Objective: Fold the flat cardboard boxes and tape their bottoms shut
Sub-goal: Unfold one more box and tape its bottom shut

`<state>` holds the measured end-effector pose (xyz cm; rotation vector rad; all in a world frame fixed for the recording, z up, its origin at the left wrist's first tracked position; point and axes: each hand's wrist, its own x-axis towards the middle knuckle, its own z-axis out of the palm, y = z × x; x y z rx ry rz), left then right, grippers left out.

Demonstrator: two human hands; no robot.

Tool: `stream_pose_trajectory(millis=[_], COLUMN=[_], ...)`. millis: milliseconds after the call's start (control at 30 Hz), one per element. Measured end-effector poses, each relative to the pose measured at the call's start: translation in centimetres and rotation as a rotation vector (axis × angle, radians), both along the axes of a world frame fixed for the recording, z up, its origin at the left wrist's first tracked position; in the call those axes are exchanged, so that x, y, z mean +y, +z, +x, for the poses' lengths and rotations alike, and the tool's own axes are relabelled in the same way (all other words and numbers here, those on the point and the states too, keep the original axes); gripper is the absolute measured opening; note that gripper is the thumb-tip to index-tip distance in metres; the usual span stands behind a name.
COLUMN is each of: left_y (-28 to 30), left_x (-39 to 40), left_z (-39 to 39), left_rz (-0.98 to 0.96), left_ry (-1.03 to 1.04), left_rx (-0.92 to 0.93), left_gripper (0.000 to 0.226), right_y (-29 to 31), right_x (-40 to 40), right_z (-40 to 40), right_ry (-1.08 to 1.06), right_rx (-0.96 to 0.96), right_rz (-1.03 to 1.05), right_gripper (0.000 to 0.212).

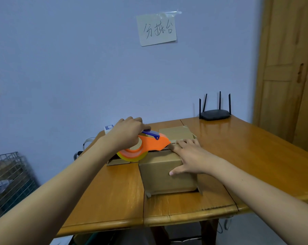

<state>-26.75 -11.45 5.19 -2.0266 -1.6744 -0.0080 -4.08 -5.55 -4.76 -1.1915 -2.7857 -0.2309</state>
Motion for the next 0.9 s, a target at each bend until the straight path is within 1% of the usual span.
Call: stream_pose_trajectory(millis=[267,500,633,733,900], left_y=[1.1,0.8,1.4,1.9,0.7], left_x=[-0.6,-1.0,-1.7,-1.8,-1.8], left_z=[-1.4,-2.1,-3.7,-5.0,-5.3], left_rz=[0.063,0.080,0.110,0.111,0.125], left_ry=[-0.016,-0.041,-0.007,0.008,-0.025], left_rx=[-0.024,-0.046,-0.004,-0.025,-0.064], left_gripper=[0.064,0.061,0.062,0.063,0.063], right_y=[1.7,2.1,1.8,1.6,1.5], right_x=[-1.2,-1.7,-1.4,-1.6,-2.0], right_z=[-0.4,-0.5,0.7,1.1,1.5], right_ry=[-0.001,0.009,-0.005,-0.004,0.000], right_rx=[0.041,0.040,0.070,0.104,0.113], right_rz=[-0.039,-0.061,-0.104,-0.143,-0.110], right_gripper=[0.110,0.111,0.109,0.108,0.113])
